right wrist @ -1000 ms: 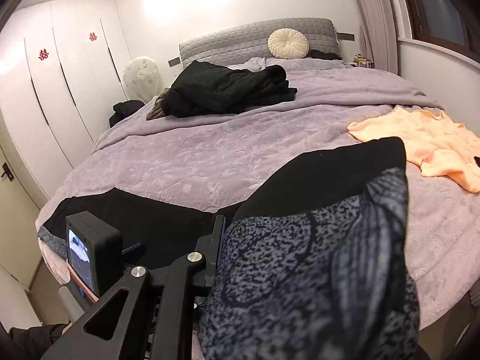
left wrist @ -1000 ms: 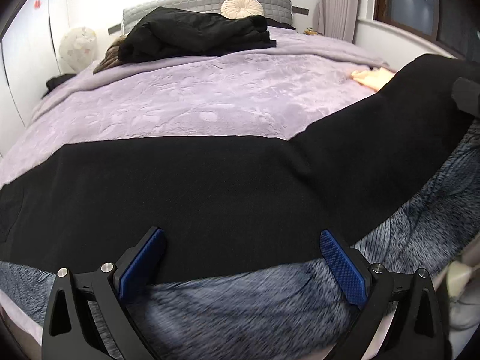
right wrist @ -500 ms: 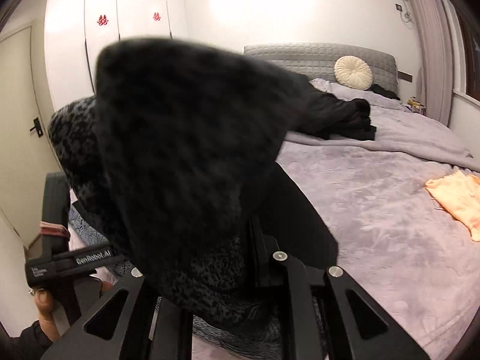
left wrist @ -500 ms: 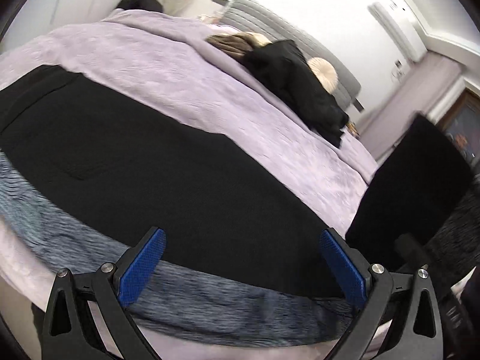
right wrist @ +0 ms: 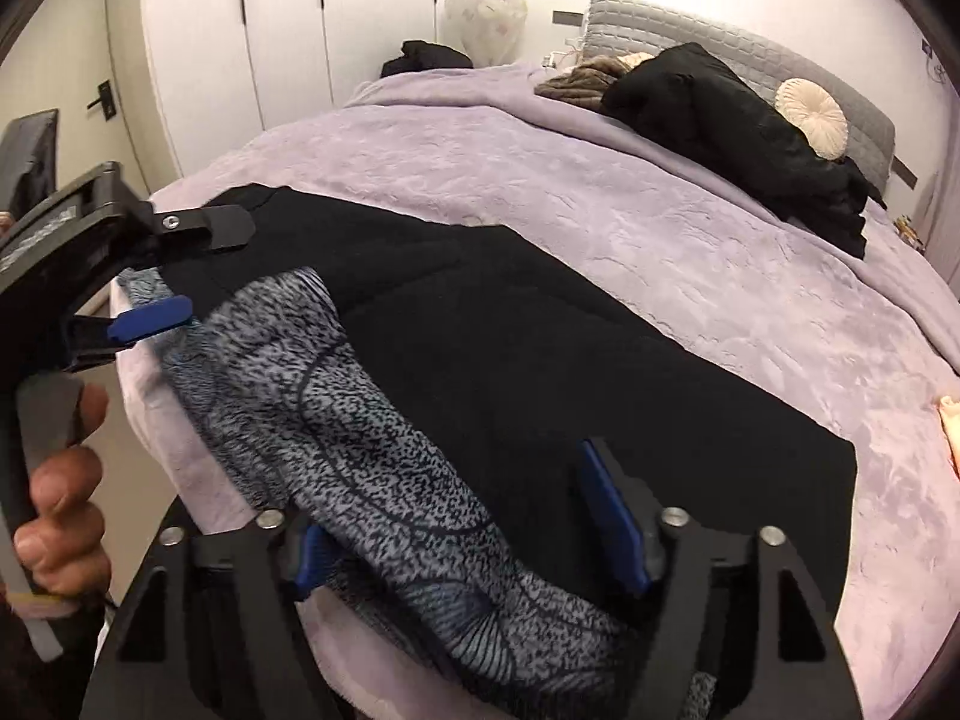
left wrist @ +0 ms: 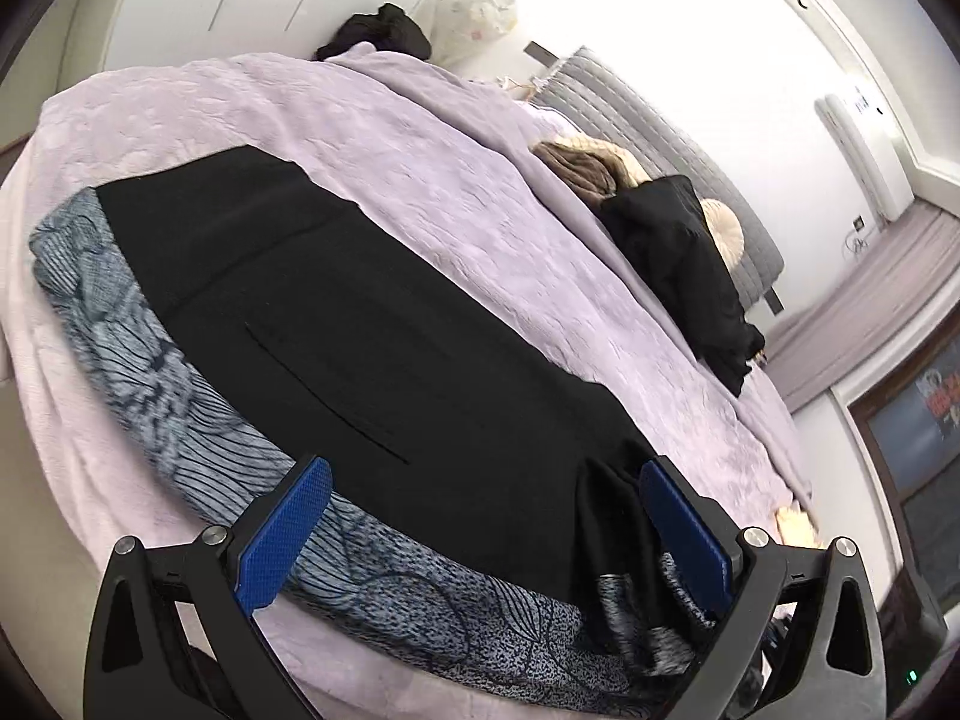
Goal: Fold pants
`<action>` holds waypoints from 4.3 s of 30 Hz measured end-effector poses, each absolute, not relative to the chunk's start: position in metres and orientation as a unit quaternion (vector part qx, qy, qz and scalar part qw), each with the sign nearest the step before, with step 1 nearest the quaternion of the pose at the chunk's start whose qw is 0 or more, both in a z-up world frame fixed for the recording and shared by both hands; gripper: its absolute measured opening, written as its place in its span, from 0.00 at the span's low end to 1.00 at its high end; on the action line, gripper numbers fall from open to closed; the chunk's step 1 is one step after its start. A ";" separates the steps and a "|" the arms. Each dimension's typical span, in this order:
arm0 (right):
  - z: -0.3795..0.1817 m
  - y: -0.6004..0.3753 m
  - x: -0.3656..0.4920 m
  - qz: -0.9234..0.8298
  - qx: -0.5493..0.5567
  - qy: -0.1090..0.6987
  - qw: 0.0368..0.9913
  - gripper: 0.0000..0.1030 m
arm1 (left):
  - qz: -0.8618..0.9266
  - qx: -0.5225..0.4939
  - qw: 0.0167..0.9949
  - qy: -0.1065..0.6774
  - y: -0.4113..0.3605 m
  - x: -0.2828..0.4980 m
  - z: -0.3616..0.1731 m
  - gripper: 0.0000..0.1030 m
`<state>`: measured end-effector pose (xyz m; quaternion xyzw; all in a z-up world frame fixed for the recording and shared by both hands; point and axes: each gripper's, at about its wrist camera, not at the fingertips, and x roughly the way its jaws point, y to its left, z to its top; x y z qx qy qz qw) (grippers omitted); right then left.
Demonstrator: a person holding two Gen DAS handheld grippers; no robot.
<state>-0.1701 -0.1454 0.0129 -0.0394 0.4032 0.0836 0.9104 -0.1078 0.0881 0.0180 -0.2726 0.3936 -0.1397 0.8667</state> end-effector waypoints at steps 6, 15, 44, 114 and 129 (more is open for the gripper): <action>0.056 -0.178 -0.227 0.140 -0.011 0.344 0.928 0.89 | -0.205 -0.218 0.873 0.385 0.054 -0.123 0.041 1.00; -0.005 -0.236 -0.237 0.217 0.099 0.466 0.852 0.98 | -0.293 -0.075 0.845 0.441 -0.044 -0.143 0.029 1.00; -0.001 -0.275 -0.277 0.252 0.080 0.423 0.867 0.99 | -0.200 0.010 0.849 0.488 -0.079 -0.116 -0.004 1.00; 0.034 -0.155 -0.059 0.148 -0.172 0.422 0.877 1.00 | -0.137 -0.099 0.872 0.459 0.031 -0.109 0.015 1.00; -0.010 -0.020 0.029 0.318 -0.203 0.499 0.780 1.00 | -0.073 -0.110 0.875 0.465 0.111 -0.089 -0.007 1.00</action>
